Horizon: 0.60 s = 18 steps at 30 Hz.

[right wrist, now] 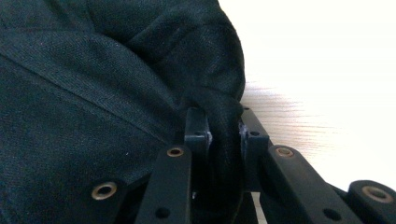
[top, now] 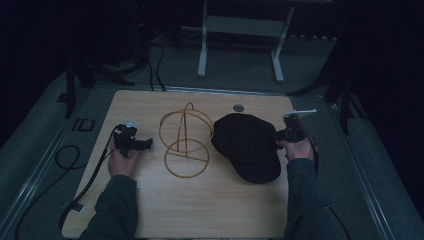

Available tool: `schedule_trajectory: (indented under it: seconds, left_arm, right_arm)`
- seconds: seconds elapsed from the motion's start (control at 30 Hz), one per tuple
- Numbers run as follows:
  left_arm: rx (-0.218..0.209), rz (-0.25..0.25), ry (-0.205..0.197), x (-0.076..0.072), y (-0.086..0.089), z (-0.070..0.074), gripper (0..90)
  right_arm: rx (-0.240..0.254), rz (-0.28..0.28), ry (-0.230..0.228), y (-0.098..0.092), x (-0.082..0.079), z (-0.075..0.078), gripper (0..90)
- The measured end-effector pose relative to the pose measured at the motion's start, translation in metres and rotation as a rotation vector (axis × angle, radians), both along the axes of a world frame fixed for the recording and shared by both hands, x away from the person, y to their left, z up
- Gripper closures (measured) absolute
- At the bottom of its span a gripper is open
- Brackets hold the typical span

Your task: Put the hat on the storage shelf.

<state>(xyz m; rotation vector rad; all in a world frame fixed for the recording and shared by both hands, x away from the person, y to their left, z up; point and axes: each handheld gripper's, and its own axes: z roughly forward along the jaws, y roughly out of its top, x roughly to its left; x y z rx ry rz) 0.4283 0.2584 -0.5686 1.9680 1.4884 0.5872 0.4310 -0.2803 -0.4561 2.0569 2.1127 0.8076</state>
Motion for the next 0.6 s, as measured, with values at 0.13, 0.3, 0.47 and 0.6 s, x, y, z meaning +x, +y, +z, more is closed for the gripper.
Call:
schedule_trajectory:
  seconds: [0.13, 0.3, 0.47, 0.6]
  left_arm:
    - [0.000, 0.000, 0.000, 0.000, 0.000, 0.000, 3.2]
    - [0.000, 0.000, 0.000, 0.000, 0.000, 0.000, 3.2]
    - [0.000, 0.000, 0.000, 0.000, 0.000, 0.000, 3.2]
    - [0.000, 0.000, 0.000, 0.000, 0.000, 0.000, 3.3]
  right_arm:
    - [-0.008, 0.007, -0.006, 0.001, 0.000, 0.005, 78.6]
    - [-0.018, 0.018, -0.006, 0.001, 0.002, 0.012, 78.7]
    - [-0.021, 0.022, -0.006, 0.001, 0.004, 0.017, 78.6]
    - [-0.001, 0.026, -0.010, -0.001, 0.004, 0.025, 78.6]
